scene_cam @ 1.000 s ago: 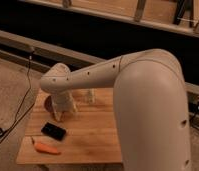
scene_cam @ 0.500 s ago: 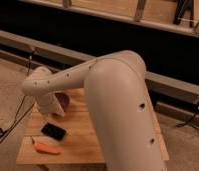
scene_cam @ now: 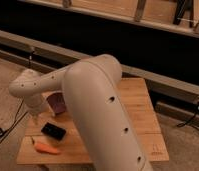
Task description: Push the eraser across the table
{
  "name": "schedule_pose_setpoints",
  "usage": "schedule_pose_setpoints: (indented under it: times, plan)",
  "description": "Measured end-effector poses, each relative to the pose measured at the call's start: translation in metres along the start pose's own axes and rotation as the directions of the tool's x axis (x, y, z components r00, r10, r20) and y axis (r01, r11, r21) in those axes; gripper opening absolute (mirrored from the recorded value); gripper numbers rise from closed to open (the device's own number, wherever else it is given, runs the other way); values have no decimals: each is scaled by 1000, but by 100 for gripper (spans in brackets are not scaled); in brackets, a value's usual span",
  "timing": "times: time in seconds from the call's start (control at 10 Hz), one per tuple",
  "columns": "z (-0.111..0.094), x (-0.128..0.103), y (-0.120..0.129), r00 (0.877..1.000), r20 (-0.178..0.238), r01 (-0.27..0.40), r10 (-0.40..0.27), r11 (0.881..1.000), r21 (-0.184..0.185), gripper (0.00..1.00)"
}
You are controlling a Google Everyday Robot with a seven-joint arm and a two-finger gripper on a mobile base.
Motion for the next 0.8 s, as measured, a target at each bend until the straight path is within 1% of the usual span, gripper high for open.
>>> schedule_pose_setpoints:
  times: [0.4, 0.6, 0.8]
  plan:
    - [22, -19, 14, 999, -4, 39, -39, 999, 5, 65]
    - [35, -25, 19, 998, -5, 58, -58, 998, 8, 54]
    - [48, -30, 22, 997, -3, 73, -73, 997, 13, 32]
